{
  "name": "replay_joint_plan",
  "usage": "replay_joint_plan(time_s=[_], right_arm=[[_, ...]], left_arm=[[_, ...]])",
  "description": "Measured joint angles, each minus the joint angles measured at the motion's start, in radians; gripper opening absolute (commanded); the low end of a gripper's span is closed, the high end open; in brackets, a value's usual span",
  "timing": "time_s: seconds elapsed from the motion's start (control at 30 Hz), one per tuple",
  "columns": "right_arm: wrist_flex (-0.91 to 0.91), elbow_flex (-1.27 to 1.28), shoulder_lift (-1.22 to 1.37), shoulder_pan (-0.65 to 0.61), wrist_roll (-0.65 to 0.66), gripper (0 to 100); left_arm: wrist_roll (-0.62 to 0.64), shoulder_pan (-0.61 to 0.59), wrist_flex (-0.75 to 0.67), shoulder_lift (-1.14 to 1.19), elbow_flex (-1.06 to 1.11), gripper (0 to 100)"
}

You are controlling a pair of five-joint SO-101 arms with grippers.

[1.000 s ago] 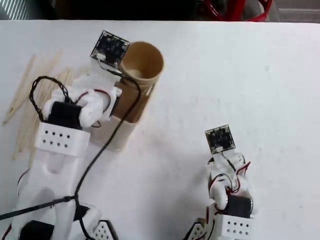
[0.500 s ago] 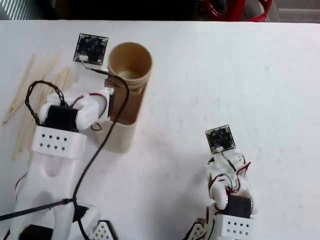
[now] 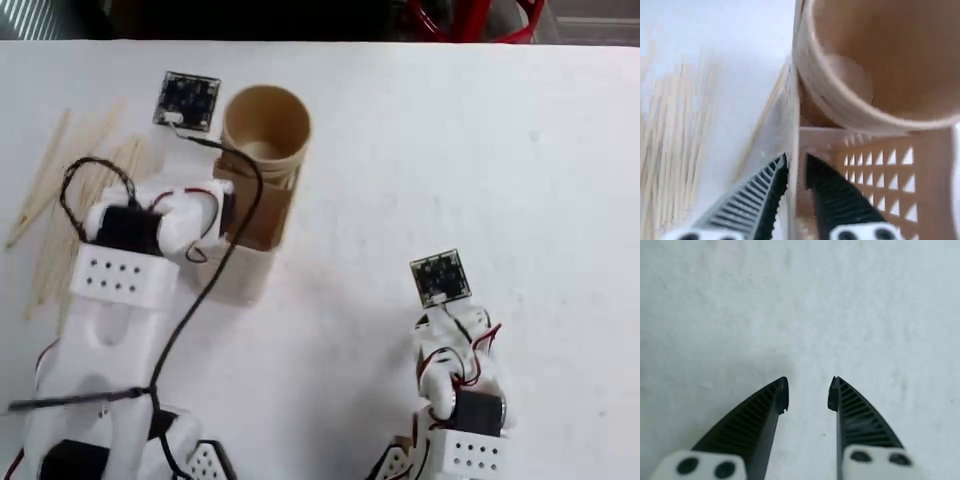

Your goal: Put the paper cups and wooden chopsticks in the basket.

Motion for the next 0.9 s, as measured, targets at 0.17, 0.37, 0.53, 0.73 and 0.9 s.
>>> replay_joint_plan(time_s=[0.17,0.37,0.53,0.73,0.9], right_arm=[[0.000,0.000,0.000,0.002,0.000,14.4],[0.000,0.000,0.000,0.000,0.000,14.2],[0.000,0.000,0.000,0.003,0.000,8.2],[0.002,-0.002,0.000,0.003,0.000,2.1],[0.043,-0.009,0.000,0.002,0.002,1.8]], left_arm=[[-0.028,0.000,0.072,-0.002,-0.097,17],[-0.029,0.000,0.152,-0.037,-0.218,14],[-0.040,0.000,0.178,-0.221,-0.247,10],[-0.143,-0.130,0.160,-0.512,-0.130,13],[-0.178,-0.393,0.031,-0.571,0.133,14]])
